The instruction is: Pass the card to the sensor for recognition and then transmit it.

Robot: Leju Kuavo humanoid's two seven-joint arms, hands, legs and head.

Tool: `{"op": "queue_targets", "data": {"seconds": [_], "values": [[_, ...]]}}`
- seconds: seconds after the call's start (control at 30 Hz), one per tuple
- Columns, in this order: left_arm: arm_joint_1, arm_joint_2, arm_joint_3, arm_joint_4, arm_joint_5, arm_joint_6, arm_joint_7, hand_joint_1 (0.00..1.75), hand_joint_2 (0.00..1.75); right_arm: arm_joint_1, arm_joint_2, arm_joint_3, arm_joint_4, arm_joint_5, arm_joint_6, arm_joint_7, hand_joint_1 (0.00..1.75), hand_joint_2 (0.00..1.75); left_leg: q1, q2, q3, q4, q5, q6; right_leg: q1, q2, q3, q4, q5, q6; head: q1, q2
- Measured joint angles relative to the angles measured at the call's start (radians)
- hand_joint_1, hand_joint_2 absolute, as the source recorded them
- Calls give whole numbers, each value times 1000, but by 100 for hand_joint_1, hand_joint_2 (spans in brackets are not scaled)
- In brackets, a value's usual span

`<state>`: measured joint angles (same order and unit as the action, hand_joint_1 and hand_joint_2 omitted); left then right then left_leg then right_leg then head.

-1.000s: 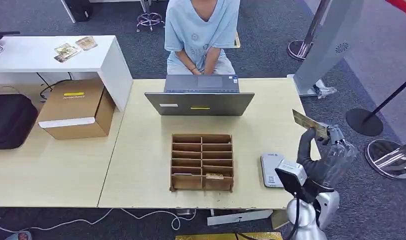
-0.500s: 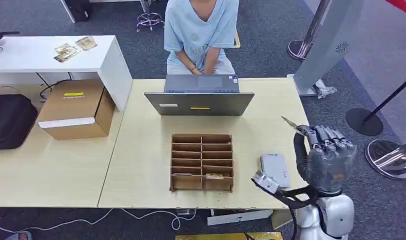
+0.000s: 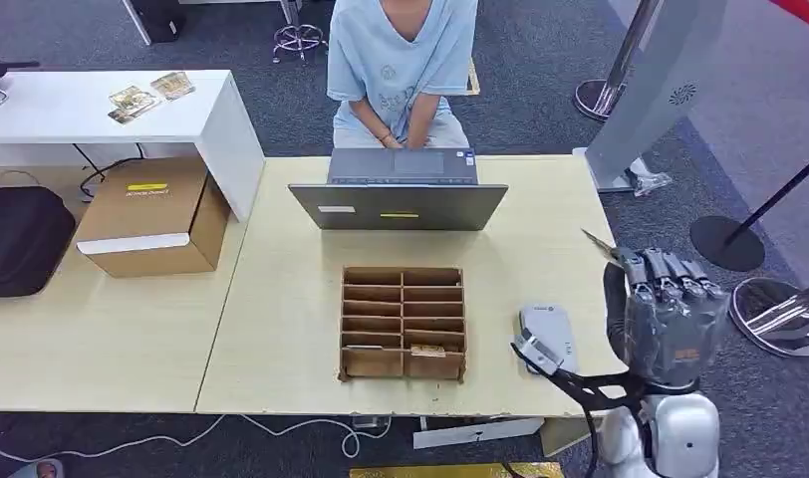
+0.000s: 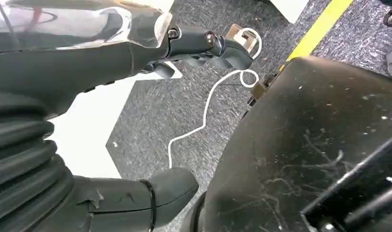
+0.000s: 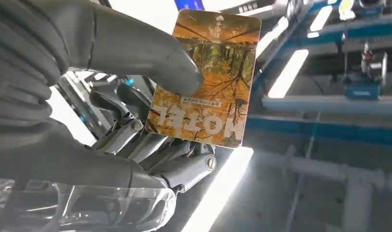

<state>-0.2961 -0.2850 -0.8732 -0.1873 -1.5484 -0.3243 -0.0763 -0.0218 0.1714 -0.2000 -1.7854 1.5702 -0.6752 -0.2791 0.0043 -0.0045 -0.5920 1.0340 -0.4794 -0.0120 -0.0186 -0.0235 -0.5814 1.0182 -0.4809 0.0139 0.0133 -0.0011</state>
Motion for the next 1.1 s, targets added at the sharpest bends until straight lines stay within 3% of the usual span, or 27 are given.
{"op": "queue_targets", "data": {"seconds": [0.23, 0.37, 0.43, 0.53, 0.7, 0.9, 1.1], "values": [[-3, 0, -17, 0, 21, -7, -3, 0, 175, -32, -62, 167, 136, -63, 17, 191, 175, 175, 1, 0, 0, 0, 0, 0, 1, 0, -1, 0, 0, 0, 0, 0], [-3, 0, -24, 0, 29, -19, -5, 0, 175, -58, -123, 262, 171, -19, 188, 305, 175, 175, 1, -1, -1, 0, 0, 0, 1, -1, -1, 0, 0, 0, 0, 0], [-5, 0, -28, 0, 31, -23, -8, 0, 175, -76, -167, 304, 170, -4, 266, 412, 175, 175, 0, -2, -2, 0, 0, 0, 1, -1, -1, 0, 0, 0, 0, 0], [-6, 0, -34, 0, 31, -26, -17, 0, 175, -115, -236, 379, 161, 2, 336, 502, 175, 175, 0, -2, -2, 0, 0, 0, 1, -1, -1, 0, 0, 0, 0, 0], [-8, 0, -39, -1, 31, -26, -20, 0, 175, -166, -314, 437, 151, 2, 424, 510, 175, 175, 0, -2, -2, 1, 0, 0, 0, -2, -1, 0, 0, 0, 0, 0], [-8, 1, -41, -2, 33, -26, -27, 0, 175, -232, -386, 439, 151, -49, 533, 464, 175, 175, 0, -3, -2, 1, 1, 0, 0, -2, -2, 0, 0, 0, 0, 0], [-8, 2, -46, -2, 40, -24, -32, 0, 175, -297, -455, 411, 163, -75, 584, 448, 175, 175, 0, -4, -3, 1, 1, 0, 0, -3, -1, 0, 1, 0, 0, 0]]}}
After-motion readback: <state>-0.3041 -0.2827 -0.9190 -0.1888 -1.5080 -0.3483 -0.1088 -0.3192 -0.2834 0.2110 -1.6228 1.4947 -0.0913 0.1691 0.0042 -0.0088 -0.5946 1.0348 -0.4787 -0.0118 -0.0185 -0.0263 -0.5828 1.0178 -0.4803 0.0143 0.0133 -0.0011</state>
